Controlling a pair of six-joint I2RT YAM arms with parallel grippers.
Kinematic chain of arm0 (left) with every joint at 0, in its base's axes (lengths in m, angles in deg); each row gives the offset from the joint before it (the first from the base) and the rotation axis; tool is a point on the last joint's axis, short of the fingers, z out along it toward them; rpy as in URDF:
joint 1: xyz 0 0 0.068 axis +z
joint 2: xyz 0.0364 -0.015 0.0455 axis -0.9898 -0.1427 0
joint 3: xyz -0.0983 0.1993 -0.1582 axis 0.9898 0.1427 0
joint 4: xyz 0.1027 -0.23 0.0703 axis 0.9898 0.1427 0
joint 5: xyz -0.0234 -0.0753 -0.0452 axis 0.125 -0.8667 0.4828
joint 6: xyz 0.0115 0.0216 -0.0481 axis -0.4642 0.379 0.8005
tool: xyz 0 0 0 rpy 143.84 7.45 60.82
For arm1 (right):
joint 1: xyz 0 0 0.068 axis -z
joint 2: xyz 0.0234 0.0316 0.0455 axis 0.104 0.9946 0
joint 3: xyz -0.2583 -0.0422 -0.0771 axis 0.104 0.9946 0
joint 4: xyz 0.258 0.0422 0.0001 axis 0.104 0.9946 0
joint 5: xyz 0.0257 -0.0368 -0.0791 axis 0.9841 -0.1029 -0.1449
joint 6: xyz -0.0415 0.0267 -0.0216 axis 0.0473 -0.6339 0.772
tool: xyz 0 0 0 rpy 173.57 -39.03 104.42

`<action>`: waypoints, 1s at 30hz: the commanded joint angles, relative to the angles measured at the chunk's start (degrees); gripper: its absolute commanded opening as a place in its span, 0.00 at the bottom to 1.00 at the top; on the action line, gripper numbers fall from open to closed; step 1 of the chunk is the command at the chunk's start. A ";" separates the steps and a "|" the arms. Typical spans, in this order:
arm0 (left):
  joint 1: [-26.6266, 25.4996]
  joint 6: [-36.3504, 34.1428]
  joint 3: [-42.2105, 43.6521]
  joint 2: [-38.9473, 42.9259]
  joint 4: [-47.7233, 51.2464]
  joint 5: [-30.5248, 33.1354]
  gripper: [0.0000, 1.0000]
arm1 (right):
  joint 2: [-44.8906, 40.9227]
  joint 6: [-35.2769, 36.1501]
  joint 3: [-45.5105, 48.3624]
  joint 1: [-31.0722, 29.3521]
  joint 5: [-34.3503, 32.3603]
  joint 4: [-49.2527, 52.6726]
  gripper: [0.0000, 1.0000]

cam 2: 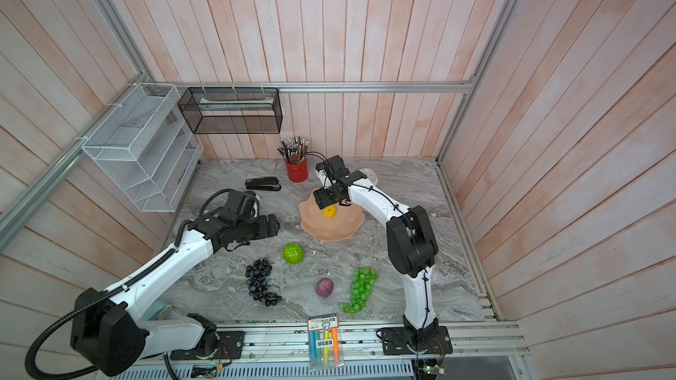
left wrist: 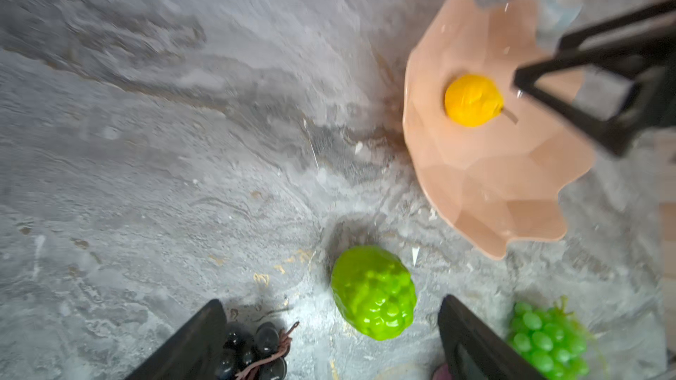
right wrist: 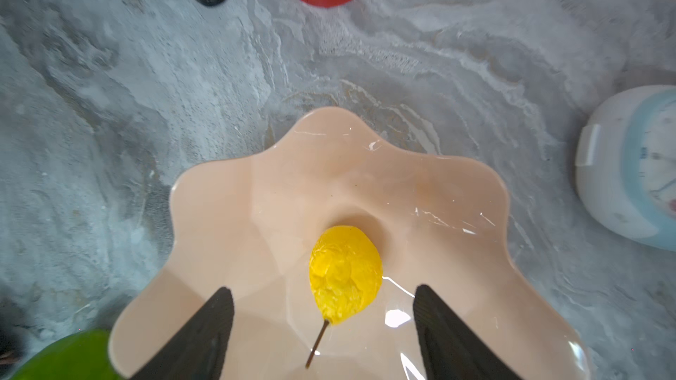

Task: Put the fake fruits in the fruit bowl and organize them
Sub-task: 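Lift the yellow pear with the right gripper and release it into the pink bowl, then grasp the green custard apple with the left gripper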

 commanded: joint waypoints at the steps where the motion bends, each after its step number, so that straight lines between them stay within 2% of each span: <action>1: -4.58 -3.47 -3.22 -4.33 3.84 -2.36 0.94 | -6.68 -2.06 4.90 2.15 1.71 -0.64 0.80; 5: -8.42 -4.54 -5.92 -9.62 4.72 -2.71 0.96 | -12.68 -5.25 14.84 4.77 5.36 -7.65 0.80; 9: -9.43 -4.79 -9.42 -15.33 6.86 -0.39 0.96 | -15.54 -6.79 20.49 6.27 7.04 -12.47 0.80; 17: -9.87 -6.34 -12.19 -23.85 7.43 -2.22 0.92 | -15.84 -5.60 22.35 7.55 9.09 -14.16 0.80; 23: -9.96 -6.55 -10.82 -26.28 6.33 -3.29 0.91 | -14.87 -5.08 21.43 7.64 9.84 -13.92 0.80; 30: -9.96 -6.69 -10.22 -27.57 6.11 -4.34 0.74 | -15.45 -5.36 22.85 7.89 10.12 -15.41 0.80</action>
